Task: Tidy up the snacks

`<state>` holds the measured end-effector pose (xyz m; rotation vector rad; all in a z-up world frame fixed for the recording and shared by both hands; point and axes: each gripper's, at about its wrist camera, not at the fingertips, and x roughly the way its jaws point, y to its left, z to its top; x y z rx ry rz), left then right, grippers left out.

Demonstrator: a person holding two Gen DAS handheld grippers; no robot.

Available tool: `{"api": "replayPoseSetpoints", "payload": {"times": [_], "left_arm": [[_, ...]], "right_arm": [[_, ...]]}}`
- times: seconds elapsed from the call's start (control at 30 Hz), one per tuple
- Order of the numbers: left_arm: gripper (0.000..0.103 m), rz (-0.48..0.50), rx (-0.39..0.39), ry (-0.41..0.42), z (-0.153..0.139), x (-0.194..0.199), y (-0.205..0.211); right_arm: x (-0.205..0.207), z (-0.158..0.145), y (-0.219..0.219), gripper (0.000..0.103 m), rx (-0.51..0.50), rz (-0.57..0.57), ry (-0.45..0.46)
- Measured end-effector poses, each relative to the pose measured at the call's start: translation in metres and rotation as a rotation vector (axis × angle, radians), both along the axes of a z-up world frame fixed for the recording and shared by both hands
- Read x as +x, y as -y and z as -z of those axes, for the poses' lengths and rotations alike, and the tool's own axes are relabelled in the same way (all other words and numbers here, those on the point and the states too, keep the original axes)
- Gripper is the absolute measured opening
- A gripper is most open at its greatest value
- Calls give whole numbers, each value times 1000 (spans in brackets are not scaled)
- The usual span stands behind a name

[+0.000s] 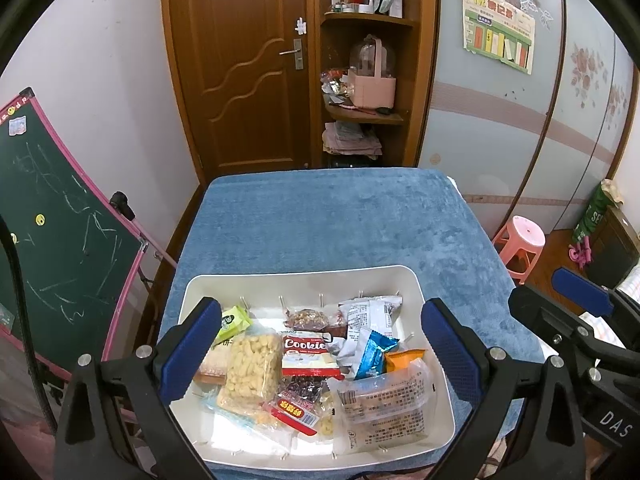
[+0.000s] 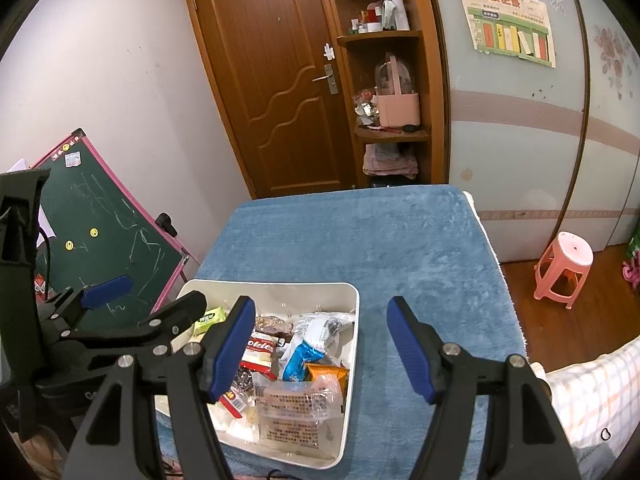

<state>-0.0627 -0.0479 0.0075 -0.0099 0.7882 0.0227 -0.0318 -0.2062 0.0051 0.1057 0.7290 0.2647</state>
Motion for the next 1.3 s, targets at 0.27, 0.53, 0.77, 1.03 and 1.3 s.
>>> {"api": "replayPoseSetpoints", "payload": {"times": [0.27, 0.53, 0.77, 1.03, 1.3], "left_arm": [[100, 0, -2, -1, 0, 0, -1], [100, -5, -3, -3, 0, 1, 0], [100, -8, -3, -6, 0, 0, 0], [100, -8, -4, -12, 1, -1, 1], [100, -11, 1, -18, 3, -5, 3]], "right_arm": [[0, 0, -1, 69, 0, 0, -1], [1, 3, -2, 69, 0, -3, -6], [0, 5, -3, 69, 3, -4, -10], [1, 5, -2, 69, 4, -4, -11], [-4, 7, -4, 69, 7, -4, -14]]}}
